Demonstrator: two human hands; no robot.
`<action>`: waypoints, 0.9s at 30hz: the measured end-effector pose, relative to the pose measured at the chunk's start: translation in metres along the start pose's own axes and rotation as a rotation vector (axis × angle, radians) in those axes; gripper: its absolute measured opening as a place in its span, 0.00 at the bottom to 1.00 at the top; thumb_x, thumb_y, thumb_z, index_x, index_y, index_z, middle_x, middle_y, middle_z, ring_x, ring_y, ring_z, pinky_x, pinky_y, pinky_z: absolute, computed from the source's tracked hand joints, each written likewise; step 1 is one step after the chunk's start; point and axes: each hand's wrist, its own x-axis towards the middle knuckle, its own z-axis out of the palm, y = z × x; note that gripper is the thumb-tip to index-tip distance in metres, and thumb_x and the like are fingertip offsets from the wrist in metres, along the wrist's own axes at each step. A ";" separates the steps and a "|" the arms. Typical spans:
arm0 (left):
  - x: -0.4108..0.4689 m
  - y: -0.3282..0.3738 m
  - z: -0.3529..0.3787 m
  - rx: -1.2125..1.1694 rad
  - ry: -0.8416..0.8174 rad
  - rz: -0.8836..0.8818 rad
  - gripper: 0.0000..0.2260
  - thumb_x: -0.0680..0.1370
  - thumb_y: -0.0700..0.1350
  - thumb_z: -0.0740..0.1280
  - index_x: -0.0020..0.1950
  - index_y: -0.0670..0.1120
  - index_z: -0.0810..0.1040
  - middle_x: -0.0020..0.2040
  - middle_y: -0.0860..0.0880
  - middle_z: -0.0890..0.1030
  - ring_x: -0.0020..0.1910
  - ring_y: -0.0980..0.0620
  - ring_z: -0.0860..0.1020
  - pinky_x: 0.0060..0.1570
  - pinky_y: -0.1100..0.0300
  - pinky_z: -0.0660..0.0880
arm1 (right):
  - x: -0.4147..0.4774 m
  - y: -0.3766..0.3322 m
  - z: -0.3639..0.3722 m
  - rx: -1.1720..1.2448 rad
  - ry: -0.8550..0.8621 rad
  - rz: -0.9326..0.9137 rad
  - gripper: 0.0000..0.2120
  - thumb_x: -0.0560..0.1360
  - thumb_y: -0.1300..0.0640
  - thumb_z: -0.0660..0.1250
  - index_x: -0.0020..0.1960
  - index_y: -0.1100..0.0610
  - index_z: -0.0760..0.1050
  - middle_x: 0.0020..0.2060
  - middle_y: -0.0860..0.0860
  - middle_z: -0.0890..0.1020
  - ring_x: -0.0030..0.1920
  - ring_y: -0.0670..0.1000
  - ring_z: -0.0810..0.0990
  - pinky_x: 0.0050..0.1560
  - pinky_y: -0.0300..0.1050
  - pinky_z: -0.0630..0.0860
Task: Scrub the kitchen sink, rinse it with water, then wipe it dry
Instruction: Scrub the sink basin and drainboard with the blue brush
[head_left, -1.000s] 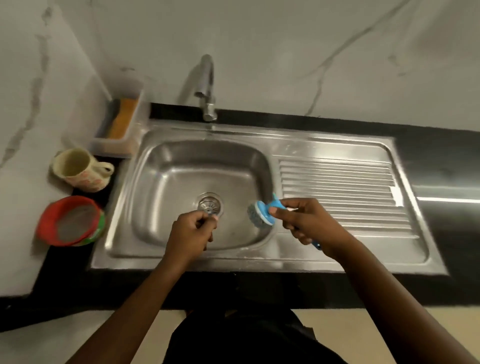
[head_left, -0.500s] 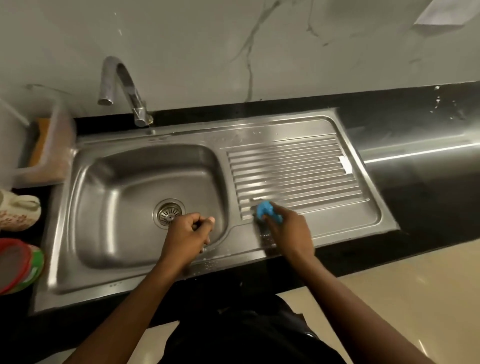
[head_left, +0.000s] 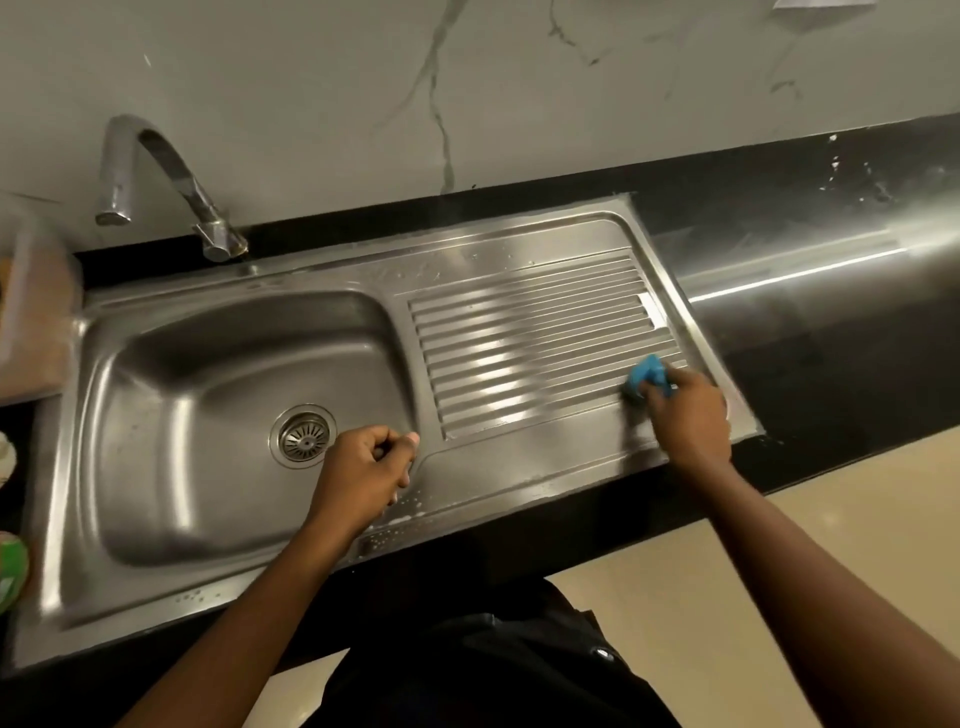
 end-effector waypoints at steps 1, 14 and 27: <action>0.001 0.001 0.003 0.006 -0.005 0.005 0.14 0.83 0.50 0.69 0.41 0.43 0.82 0.33 0.44 0.83 0.26 0.51 0.76 0.29 0.58 0.72 | -0.011 -0.008 0.012 0.044 -0.029 -0.017 0.15 0.83 0.51 0.67 0.68 0.53 0.78 0.53 0.54 0.86 0.49 0.50 0.84 0.50 0.48 0.82; 0.008 0.015 0.038 0.047 -0.075 -0.003 0.13 0.83 0.50 0.69 0.42 0.45 0.83 0.32 0.45 0.83 0.27 0.51 0.76 0.28 0.58 0.72 | -0.001 0.037 -0.035 -0.020 -0.078 -0.004 0.20 0.82 0.48 0.68 0.73 0.49 0.75 0.57 0.54 0.85 0.50 0.49 0.84 0.56 0.51 0.82; 0.019 0.036 0.076 0.051 -0.095 0.025 0.13 0.83 0.50 0.69 0.43 0.45 0.83 0.32 0.47 0.82 0.27 0.51 0.76 0.28 0.59 0.72 | -0.056 0.008 0.006 -0.083 -0.351 -0.154 0.21 0.80 0.41 0.69 0.71 0.45 0.77 0.59 0.50 0.85 0.53 0.49 0.85 0.57 0.53 0.83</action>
